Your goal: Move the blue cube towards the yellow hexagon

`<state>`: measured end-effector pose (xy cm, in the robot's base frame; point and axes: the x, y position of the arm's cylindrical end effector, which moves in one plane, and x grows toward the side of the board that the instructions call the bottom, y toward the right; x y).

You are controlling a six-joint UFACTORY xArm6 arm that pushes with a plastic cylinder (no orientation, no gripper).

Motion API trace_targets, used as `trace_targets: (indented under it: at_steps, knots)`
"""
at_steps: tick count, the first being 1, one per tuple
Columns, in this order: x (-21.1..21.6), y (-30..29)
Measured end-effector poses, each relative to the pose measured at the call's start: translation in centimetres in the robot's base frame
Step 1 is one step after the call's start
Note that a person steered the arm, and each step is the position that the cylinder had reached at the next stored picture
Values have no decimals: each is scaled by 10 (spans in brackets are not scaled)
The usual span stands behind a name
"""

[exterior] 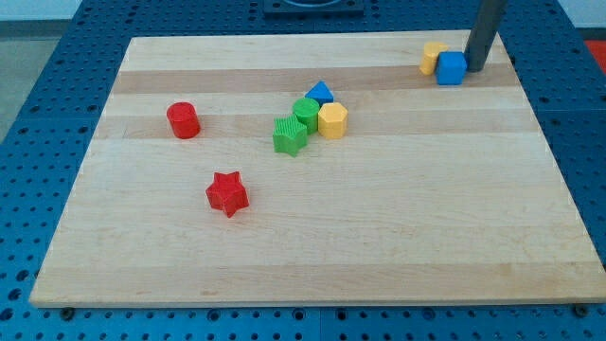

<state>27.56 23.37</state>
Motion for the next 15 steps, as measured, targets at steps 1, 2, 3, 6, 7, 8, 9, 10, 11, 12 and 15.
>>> trace_targets:
  at_steps: [1, 2, 3, 6, 7, 8, 9, 10, 11, 12, 15]
  knots:
    - [-7, 0]
    - [-15, 0]
    - [-11, -3]
    - [2, -31]
    - [2, -45]
    - [16, -57]
    - [35, -68]
    - [54, -78]
    - [72, -87]
    - [88, -95]
    - [117, -107]
